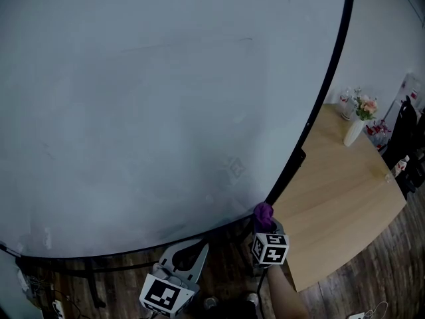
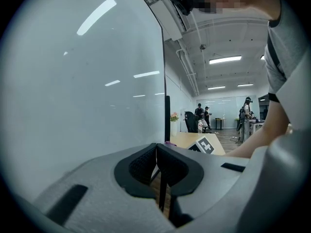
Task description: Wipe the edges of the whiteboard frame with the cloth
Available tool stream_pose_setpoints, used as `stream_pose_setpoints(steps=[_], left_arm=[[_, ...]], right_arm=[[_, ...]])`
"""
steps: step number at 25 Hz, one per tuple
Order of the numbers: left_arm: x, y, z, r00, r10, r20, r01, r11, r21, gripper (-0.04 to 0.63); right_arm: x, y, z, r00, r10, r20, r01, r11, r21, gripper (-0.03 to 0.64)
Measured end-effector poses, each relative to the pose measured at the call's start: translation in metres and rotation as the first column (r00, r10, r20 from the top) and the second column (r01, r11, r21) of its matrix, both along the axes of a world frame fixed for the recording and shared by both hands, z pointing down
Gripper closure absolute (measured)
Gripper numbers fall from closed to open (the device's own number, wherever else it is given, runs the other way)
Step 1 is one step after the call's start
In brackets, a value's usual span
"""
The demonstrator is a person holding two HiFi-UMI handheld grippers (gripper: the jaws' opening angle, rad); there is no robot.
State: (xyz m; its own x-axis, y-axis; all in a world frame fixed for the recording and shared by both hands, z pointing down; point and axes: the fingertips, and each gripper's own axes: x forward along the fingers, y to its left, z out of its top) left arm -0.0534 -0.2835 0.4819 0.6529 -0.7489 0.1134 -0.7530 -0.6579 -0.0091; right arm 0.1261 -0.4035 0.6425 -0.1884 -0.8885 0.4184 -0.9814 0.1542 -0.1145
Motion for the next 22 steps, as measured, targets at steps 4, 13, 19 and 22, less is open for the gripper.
stream_pose_setpoints(steps=[4,13,19,22], left_arm=[[0.003,0.003,-0.001,1.0,0.004,-0.004,-0.004,0.999,-0.036,0.577],[-0.001,0.006,-0.006,1.0,-0.007,-0.012,0.007,1.0,-0.019,0.577],[0.0,0.009,-0.01,1.0,-0.015,-0.01,0.015,1.0,-0.007,0.577],[0.001,0.011,-0.014,1.0,-0.025,-0.008,0.025,1.0,0.003,0.577]], right_arm=[[0.001,0.002,0.007,1.0,0.005,0.003,-0.005,1.0,-0.014,0.523],[-0.001,0.006,0.002,1.0,0.009,0.017,-0.009,1.0,0.005,0.523],[-0.007,0.021,-0.013,0.999,-0.015,0.036,0.014,0.999,0.046,0.523],[-0.011,0.031,-0.024,0.998,-0.042,0.044,0.039,0.997,0.068,0.523]])
